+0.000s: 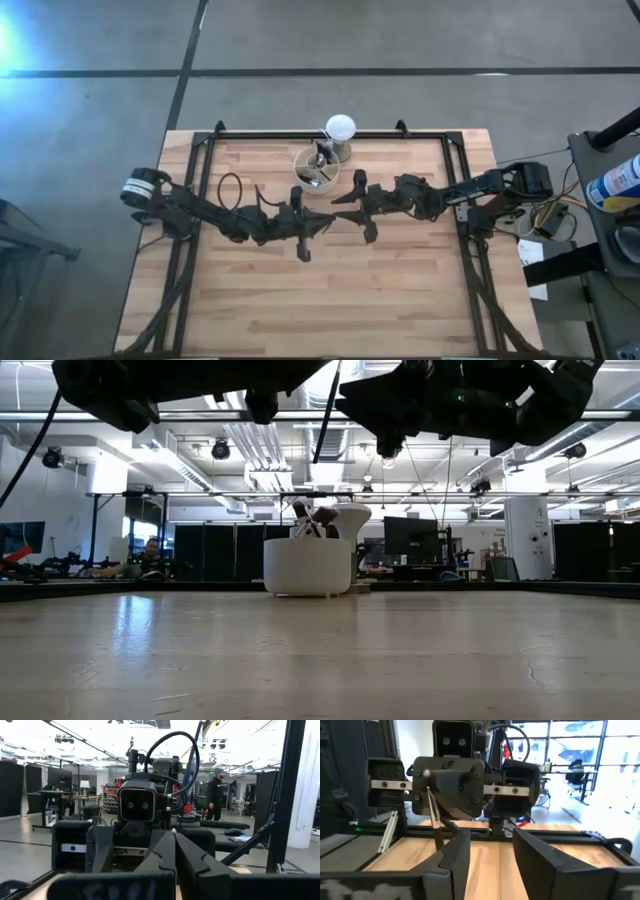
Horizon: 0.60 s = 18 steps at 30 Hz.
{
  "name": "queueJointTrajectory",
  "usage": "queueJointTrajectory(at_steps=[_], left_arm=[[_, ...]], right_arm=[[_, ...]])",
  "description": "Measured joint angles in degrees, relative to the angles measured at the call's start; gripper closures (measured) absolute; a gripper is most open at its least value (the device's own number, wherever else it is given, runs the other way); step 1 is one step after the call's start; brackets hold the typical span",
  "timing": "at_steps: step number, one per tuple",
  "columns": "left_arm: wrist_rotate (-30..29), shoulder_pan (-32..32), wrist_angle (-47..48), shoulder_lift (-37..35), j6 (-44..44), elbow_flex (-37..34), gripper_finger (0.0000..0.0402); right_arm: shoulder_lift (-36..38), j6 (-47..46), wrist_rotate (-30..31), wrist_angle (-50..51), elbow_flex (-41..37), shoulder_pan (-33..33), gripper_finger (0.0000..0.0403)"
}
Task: Put items in baskets/containers
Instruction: Put the black eyeshadow brush into the white organizer
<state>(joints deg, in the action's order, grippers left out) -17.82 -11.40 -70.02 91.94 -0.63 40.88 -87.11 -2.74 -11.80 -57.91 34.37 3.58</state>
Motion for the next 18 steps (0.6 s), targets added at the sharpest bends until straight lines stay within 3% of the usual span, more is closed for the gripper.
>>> queueJointTrajectory(at_steps=[18], left_arm=[[0.0, 0.0, 0.0, 0.0, 0.0, 0.0, 0.0402]], right_arm=[[-0.7, 2.8, -0.1, -1.5, 1.6, -1.6, 0.0293]])
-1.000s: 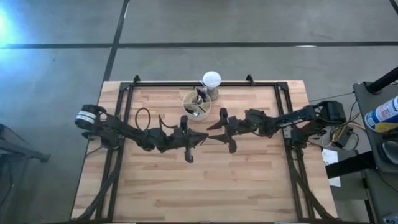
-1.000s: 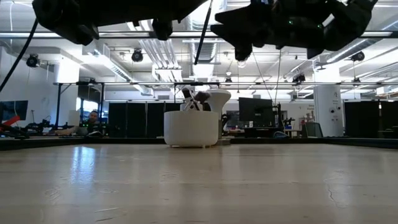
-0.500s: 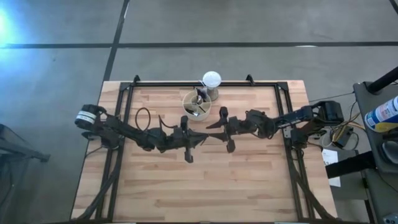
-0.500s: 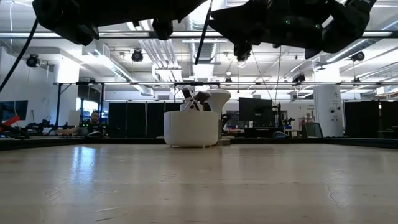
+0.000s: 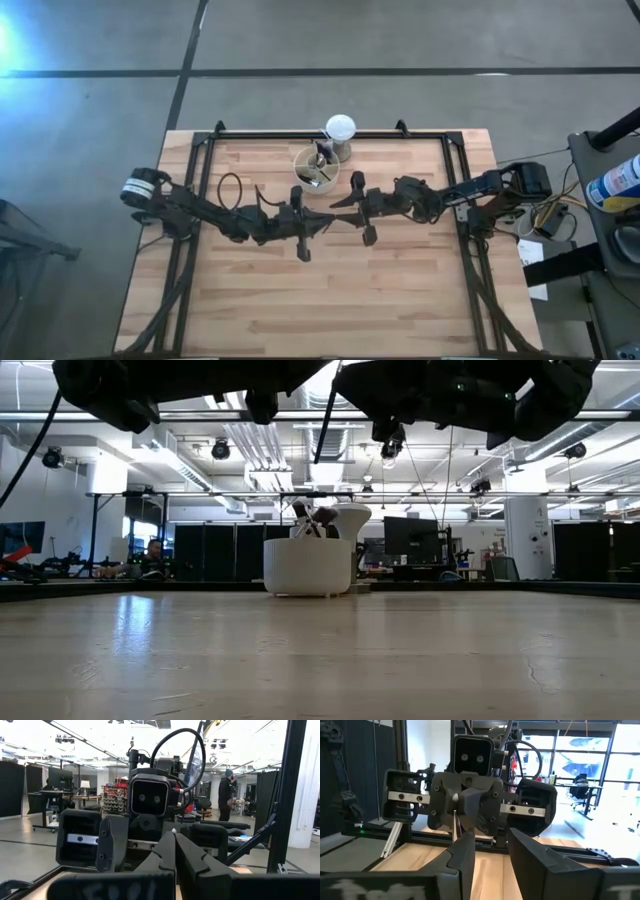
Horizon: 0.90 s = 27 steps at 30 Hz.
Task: Put items in baskets/containers
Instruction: Put the black eyeshadow brush into the white organizer
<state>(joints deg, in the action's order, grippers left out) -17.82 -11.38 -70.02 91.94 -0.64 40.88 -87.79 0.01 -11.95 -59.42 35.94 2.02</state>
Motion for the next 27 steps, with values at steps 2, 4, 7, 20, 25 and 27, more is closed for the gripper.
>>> queueJointTrajectory(at_steps=[2, 4, 7, 20, 25, 27], left_arm=[[0.0, 0.0, 0.0, 0.0, 0.0, 0.0, 0.0401], [0.0, 0.0, 0.0, 0.0, 0.0, 0.0, 0.0401], [0.0, 0.0, -0.1, 0.0, 0.0, 0.0, 0.0402], [0.0, 0.0, -0.3, 0.0, -0.9, 0.0, 0.0401], [0.0, 0.0, -0.3, 0.0, -1.2, 0.0, 0.0402], [0.0, 0.0, -0.3, 0.0, -1.2, 0.0, 0.0401]], right_arm=[[-0.7, 0.0, 0.0, 0.1, 0.4, 0.0, 0.0298], [-1.9, 0.0, -0.1, 0.1, 1.2, 0.0, 0.0304], [-3.2, -0.3, -0.1, 0.2, 2.5, 0.0, 0.0317], [-3.9, -0.6, -0.5, 1.3, 3.6, 0.0, 0.0394], [-1.7, -0.7, -0.1, 6.5, 3.4, 0.0, 0.0394], [-0.8, -1.3, -0.1, 7.8, 3.4, 0.0, 0.0394]])
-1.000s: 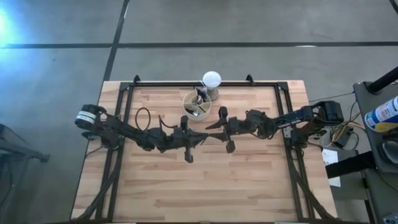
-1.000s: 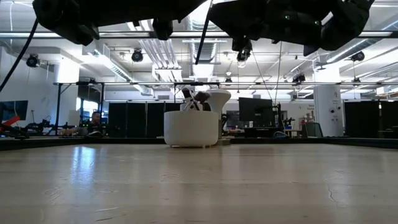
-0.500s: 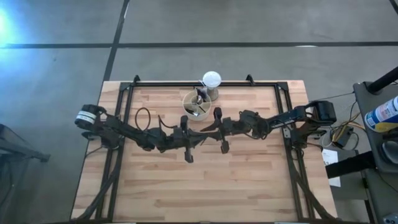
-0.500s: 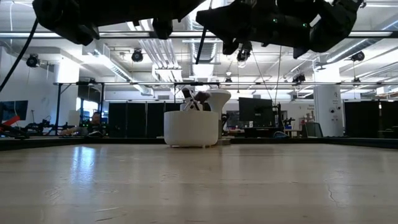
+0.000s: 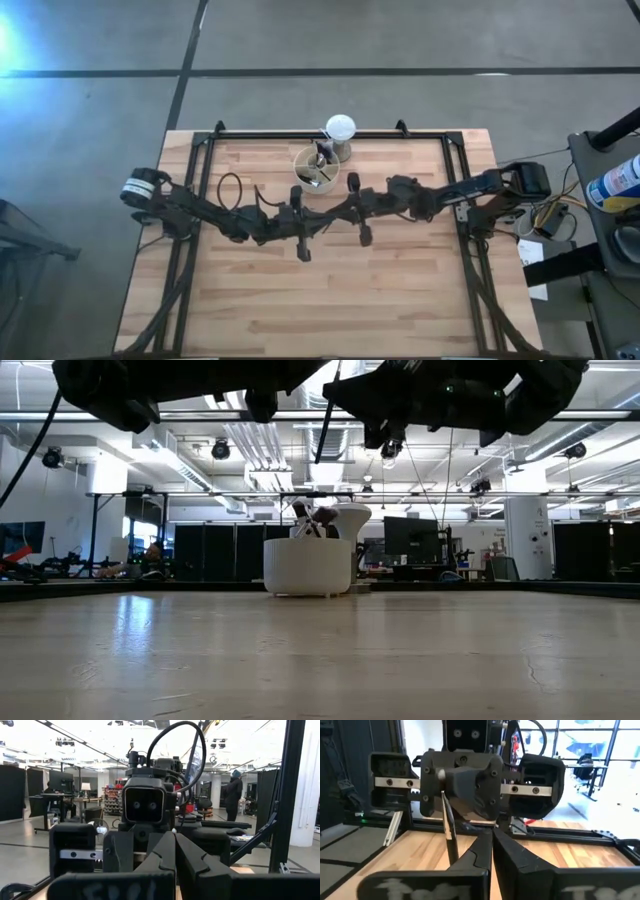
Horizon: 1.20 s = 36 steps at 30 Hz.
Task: Put items in baskets/containers
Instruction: Put the black eyeshadow brush into the white organizer
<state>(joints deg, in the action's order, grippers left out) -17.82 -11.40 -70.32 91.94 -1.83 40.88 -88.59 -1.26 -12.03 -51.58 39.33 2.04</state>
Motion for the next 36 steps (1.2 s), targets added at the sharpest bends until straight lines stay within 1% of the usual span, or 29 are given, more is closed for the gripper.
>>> queueJointTrajectory(at_steps=[4, 7, 10, 13, 17, 23, 26, 29, 32, 36], left_arm=[[0.0, 0.0, 0.0, 0.0, -0.1, 0.0, 0.0402], [0.0, 0.0, 0.0, 0.0, -0.4, 0.0, 0.0401], [0.0, 0.0, 0.0, 0.0, -0.6, 0.0, 0.0401], [0.0, 0.0, 0.0, 0.0, -0.6, 0.0, 0.0402], [0.0, 0.0, 0.0, 0.0, -0.6, 0.0, 0.0402], [0.0, 0.0, 0.0, 0.0, -0.7, 0.0, 0.0402], [0.0, 0.0, -0.1, 0.0, -0.8, 0.0, 0.0401], [0.0, 0.0, -0.2, 0.0, -0.8, 0.0, 0.0402], [-0.1, 0.0, -0.3, 0.0, -0.9, 0.0, 0.0401], [-0.2, 0.0, -0.5, 0.0, -0.9, 0.0, 0.0401]], right_arm=[[3.0, 1.3, 0.0, 6.8, 0.0, 0.0, 0.0378], [5.9, 1.7, 0.0, 12.2, 0.0, 0.0, 0.0355], [7.9, 1.6, -0.6, 14.8, -0.1, -0.3, 0.0328], [8.0, 1.7, -2.4, 14.8, -0.2, -1.2, 0.0302], [7.2, 1.5, -2.6, 11.6, -0.2, -2.0, 0.0275], [5.9, -0.1, -1.2, 6.5, -0.2, -2.1, 0.0256], [4.6, 0.2, -1.1, 6.2, -0.2, -2.1, 0.026], [3.4, 0.4, 0.2, 5.7, 0.6, -2.1, 0.0281], [3.2, 1.7, 0.3, 5.8, 0.8, -2.0, 0.0316], [3.4, 2.7, 0.2, 5.9, 0.8, -2.2, 0.0376]])
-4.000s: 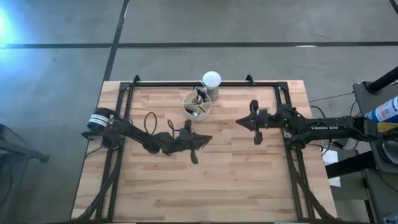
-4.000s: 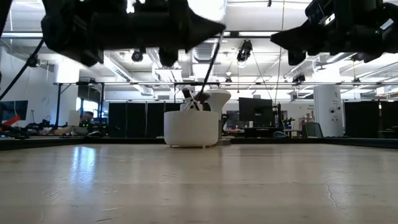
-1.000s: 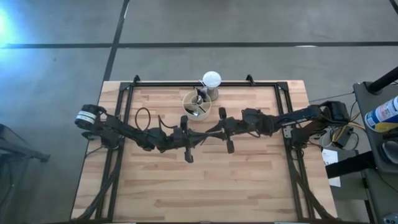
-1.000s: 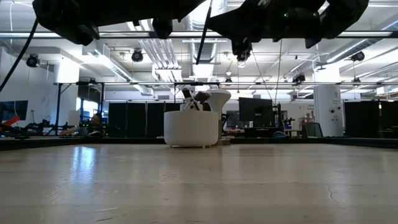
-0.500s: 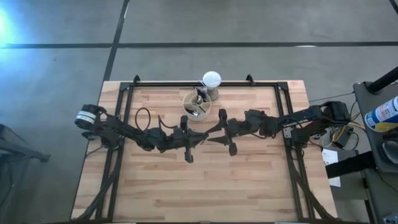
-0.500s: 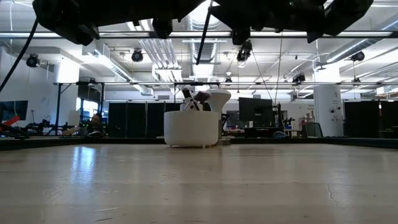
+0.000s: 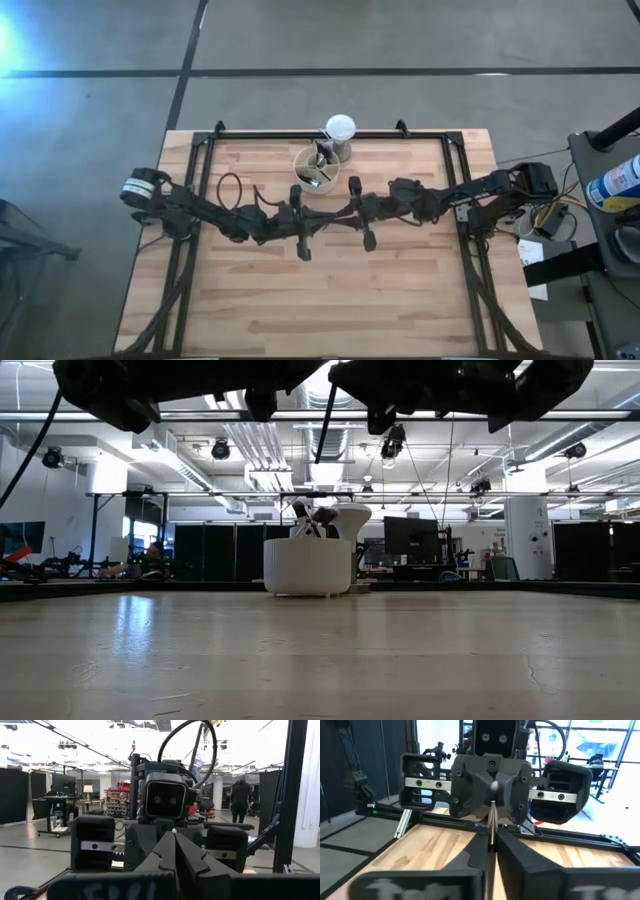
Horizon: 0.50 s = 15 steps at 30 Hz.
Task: Put items in baskets/containers
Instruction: Put the black eyeshadow brush into the white organizer
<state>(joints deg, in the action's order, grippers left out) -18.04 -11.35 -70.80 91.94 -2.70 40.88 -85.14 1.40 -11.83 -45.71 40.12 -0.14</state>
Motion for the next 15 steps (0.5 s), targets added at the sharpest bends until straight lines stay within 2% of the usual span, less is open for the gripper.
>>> queueJointTrajectory(at_steps=[4, 8, 12, 15], left_arm=[[-3.1, -0.1, 1.1, -0.3, 2.7, 0.0, 0.0398], [-4.2, 0.3, 8.7, -3.0, 3.2, 0.0, 0.038], [-4.8, 0.8, 17.4, -7.7, 2.9, -0.3, 0.0358], [-4.2, 1.6, 19.8, -10.9, 1.8, -2.9, 0.035]], right_arm=[[0.0, 0.6, 0.3, 0.9, 0.0, 0.1, 0.0385], [0.3, 2.3, 1.8, 3.3, 0.0, 1.4, 0.0387], [0.3, 3.3, 2.8, 4.4, 0.0, 5.2, 0.0388], [0.1, 3.3, 3.2, 4.1, 0.0, 9.5, 0.0388]])
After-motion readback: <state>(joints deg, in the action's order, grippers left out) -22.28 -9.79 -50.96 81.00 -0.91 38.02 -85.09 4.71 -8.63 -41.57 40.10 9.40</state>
